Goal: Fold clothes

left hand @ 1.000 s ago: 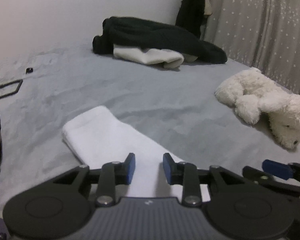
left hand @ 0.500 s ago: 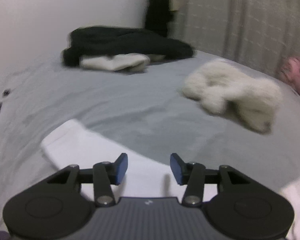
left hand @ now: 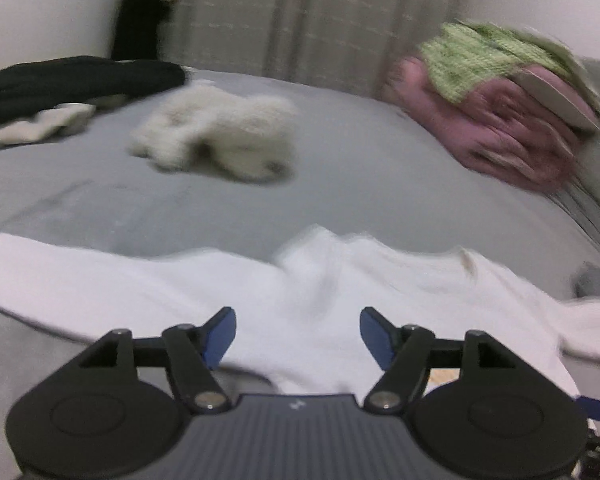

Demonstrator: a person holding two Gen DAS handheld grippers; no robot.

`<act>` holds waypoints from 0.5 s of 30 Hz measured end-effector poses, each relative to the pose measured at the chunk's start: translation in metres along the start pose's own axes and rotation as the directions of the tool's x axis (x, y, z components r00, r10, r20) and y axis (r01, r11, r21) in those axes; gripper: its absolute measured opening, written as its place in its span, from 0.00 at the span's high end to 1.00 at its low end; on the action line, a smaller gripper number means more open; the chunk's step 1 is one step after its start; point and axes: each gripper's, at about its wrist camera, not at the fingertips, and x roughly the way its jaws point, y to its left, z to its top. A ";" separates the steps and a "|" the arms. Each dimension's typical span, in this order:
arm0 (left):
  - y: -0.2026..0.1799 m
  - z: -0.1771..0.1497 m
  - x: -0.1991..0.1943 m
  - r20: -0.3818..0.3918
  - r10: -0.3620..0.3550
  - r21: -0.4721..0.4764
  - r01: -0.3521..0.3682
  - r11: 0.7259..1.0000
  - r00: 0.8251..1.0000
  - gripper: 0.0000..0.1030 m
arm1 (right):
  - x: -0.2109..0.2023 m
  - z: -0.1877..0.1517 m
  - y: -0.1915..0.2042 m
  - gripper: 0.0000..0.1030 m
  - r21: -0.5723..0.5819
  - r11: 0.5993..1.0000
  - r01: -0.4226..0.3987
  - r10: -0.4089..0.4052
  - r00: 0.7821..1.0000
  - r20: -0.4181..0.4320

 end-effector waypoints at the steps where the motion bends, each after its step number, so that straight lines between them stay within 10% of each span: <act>1: -0.009 -0.008 -0.002 -0.003 -0.021 0.014 0.021 1.000 1.000 0.31 | 0.000 -0.005 -0.001 0.41 0.007 1.000 0.003 -0.003 1.000 -0.009; 9: -0.058 -0.094 -0.029 -0.100 -0.036 0.152 0.051 0.987 0.994 0.30 | -0.017 -0.045 -0.010 0.32 0.002 1.000 0.020 -0.020 1.000 -0.012; 15: -0.066 -0.134 -0.057 -0.015 -0.006 0.330 0.011 0.944 1.000 0.29 | -0.030 -0.062 -0.016 0.31 -0.058 0.998 0.019 -0.021 0.999 -0.040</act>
